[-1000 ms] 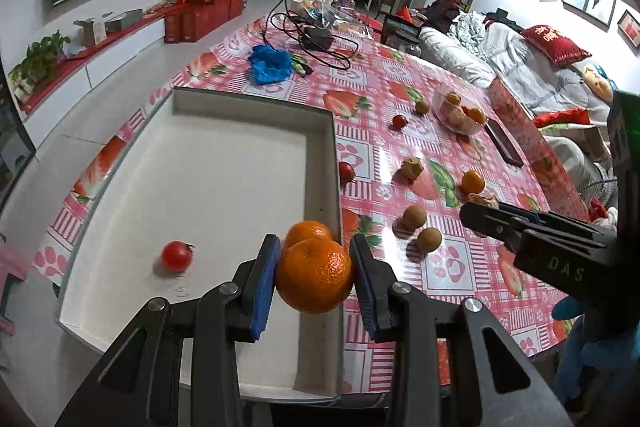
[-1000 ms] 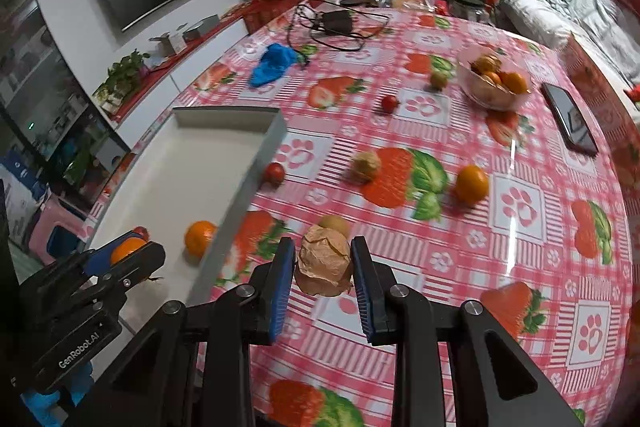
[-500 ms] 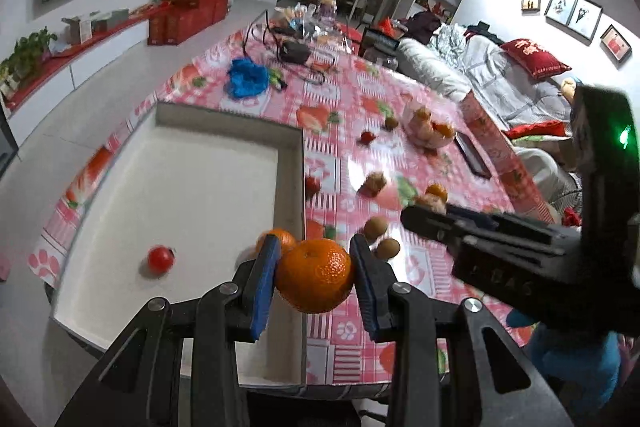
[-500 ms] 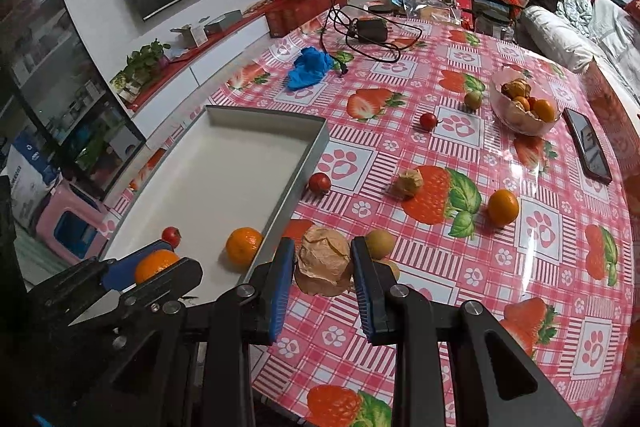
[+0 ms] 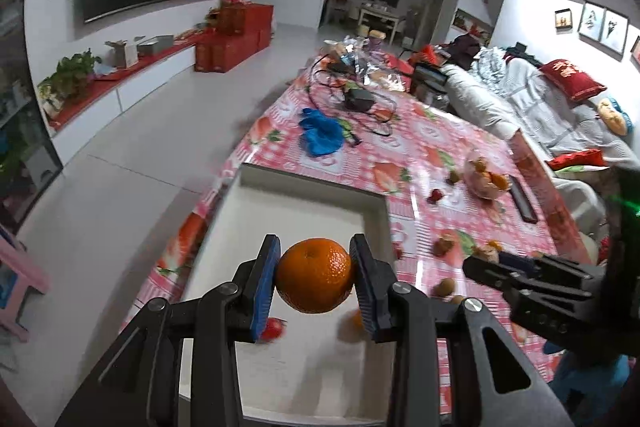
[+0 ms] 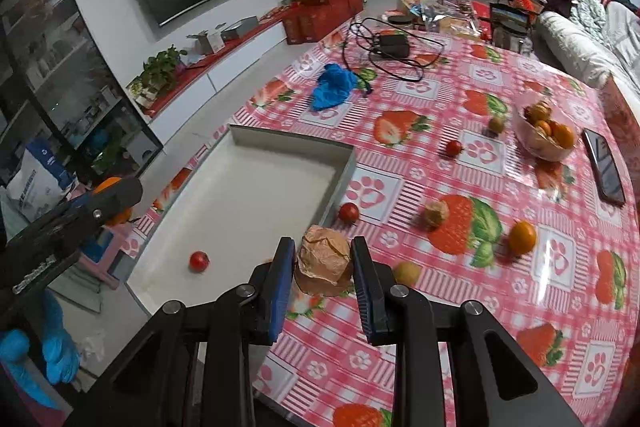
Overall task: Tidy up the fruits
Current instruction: 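Lower the tangerine and brown wrapped fruit into the white tray and open both tools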
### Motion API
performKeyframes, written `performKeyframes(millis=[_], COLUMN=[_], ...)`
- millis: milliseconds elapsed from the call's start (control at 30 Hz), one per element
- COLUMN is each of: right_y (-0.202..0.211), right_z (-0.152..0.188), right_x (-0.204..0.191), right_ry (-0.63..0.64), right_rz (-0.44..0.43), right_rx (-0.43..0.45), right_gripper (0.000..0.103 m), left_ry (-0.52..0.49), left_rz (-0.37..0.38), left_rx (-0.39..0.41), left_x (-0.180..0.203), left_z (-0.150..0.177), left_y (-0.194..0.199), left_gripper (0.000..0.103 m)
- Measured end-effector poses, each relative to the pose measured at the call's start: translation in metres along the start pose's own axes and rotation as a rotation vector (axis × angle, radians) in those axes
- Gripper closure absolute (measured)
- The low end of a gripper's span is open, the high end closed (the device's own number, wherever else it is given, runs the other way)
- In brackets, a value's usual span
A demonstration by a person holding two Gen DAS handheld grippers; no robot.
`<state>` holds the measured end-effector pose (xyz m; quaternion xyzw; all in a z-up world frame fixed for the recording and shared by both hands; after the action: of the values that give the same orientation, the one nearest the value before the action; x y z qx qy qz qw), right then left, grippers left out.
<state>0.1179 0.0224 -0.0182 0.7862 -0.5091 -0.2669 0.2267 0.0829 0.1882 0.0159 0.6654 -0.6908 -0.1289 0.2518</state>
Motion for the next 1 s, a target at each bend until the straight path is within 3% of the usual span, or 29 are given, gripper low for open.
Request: performKeyframes(millis=[300, 667, 700, 767, 800, 867, 933, 1000], right_y=[-0.047, -0.113, -0.116, -0.117, -0.117, -0.114, -0.108, -0.104], right_z=[-0.012, 0.020, 0.023, 0.026, 0.026, 0.023, 0.018, 0.013], right_x=[-0.033, -0.041, -0.041, -0.039, -0.037, -0.030, -0.021, -0.008], right_ry=[0.031, 0.014, 0.017, 0.020, 0.024, 0.029, 0.004, 0.003], right_rz=[-0.079, -0.124, -0.125, -0.130, -0.127, -0.087, -0.105, -0.055], right_rx=[-0.061, -0.192, -0.201, -0.209, -0.210, -0.192, -0.164, -0.142], right_gripper=[0.073, 0.073, 0.072, 0.071, 0.067, 0.033, 0.029, 0.029], left_ry=[-0.012, -0.039, -0.045, -0.061, -0.066, -0.073, -0.060, -0.066], left_rz=[-0.060, -0.099, -0.102, -0.106, -0.120, -0.136, -0.126, -0.128], left_rx=[-0.024, -0.206, -0.204, -0.199, -0.187, -0.170, -0.164, -0.165], left_x=[-0.028, -0.040, -0.039, -0.036, -0.037, -0.040, -0.039, -0.038], left_z=[-0.012, 0.052, 0.054, 0.055, 0.054, 0.053, 0.053, 0.054], left_y=[-0.034, -0.094, -0.095, -0.096, -0.096, -0.095, -0.094, -0.095], left_gripper=[0.064, 0.063, 0.062, 0.045, 0.042, 0.026, 0.025, 0.025])
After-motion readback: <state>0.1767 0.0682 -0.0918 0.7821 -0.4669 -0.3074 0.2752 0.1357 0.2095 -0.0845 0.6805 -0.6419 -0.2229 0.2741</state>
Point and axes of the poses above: each gripper's, at about its wrist camera, not at the fingertips, and y roughly against the way its jaws point, x to its right, z to its underside, the point moved 5 cm from there along -y, roughly the way its jaws point, and after that the axes turned 13 degrees about x, right-handed, at the moved point
